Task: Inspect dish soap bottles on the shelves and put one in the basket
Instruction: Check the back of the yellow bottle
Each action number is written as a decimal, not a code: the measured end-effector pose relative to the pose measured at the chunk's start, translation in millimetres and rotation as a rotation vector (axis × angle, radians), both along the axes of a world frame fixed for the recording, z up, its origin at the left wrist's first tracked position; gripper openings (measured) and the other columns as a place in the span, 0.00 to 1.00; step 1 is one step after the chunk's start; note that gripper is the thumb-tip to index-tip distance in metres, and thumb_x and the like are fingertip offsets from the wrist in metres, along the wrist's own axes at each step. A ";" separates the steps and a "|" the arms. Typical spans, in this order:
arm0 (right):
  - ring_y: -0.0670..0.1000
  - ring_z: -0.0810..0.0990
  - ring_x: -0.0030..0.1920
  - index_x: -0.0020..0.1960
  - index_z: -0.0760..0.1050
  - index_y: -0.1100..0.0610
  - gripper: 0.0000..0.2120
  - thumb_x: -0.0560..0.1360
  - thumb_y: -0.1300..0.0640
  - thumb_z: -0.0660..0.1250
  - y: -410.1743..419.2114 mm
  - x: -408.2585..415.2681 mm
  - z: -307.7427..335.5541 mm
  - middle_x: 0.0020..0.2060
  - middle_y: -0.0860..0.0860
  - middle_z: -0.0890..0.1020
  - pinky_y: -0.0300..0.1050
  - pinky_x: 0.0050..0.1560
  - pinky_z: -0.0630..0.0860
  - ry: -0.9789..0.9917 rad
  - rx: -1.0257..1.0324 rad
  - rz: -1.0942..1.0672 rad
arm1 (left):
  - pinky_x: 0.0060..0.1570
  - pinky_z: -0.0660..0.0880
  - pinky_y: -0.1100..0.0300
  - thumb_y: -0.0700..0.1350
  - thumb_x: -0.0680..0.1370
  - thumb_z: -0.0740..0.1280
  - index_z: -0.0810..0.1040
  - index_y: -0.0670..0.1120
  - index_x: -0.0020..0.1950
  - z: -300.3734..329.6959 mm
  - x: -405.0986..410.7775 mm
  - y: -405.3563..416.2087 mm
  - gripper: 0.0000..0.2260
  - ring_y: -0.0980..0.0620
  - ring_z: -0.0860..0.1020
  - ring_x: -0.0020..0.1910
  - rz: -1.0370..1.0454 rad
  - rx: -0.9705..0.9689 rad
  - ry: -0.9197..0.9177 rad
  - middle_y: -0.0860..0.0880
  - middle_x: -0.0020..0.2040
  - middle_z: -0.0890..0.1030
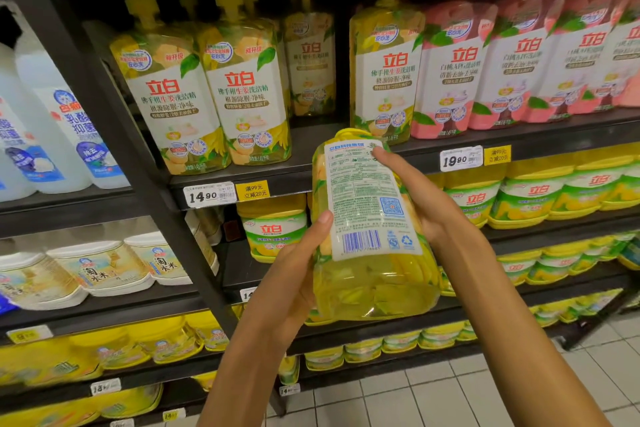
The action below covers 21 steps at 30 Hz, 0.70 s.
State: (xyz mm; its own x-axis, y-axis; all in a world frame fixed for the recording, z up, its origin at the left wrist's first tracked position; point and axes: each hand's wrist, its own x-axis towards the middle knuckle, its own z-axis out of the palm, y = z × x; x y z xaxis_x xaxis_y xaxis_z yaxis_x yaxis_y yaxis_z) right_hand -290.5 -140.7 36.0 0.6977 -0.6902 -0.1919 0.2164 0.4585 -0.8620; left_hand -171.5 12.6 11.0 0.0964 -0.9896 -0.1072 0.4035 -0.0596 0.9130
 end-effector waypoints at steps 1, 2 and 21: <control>0.53 0.86 0.47 0.58 0.79 0.55 0.15 0.77 0.47 0.67 -0.3 -0.7 1.3 0.50 0.54 0.86 0.46 0.37 0.82 0.011 -0.004 0.000 | 0.45 0.81 0.56 0.61 0.68 0.67 0.84 0.61 0.50 -0.2 -0.5 0.4 0.14 0.50 0.83 0.53 0.002 -0.002 0.011 0.50 0.54 0.85; 0.53 0.86 0.47 0.59 0.79 0.55 0.16 0.77 0.47 0.66 -0.5 -1.2 2.1 0.50 0.54 0.86 0.46 0.38 0.82 0.023 -0.010 0.002 | 0.45 0.81 0.56 0.60 0.68 0.67 0.84 0.59 0.52 -0.4 -1.1 0.5 0.15 0.50 0.83 0.54 0.009 -0.001 0.022 0.49 0.55 0.84; 0.50 0.81 0.60 0.75 0.60 0.54 0.48 0.63 0.38 0.77 26.3 -16.7 14.5 0.60 0.49 0.82 0.42 0.52 0.79 -0.229 -0.633 -0.133 | 0.53 0.79 0.56 0.62 0.68 0.63 0.74 0.49 0.64 -13.3 -15.3 -12.1 0.28 0.51 0.81 0.57 0.336 -0.267 -0.374 0.52 0.57 0.83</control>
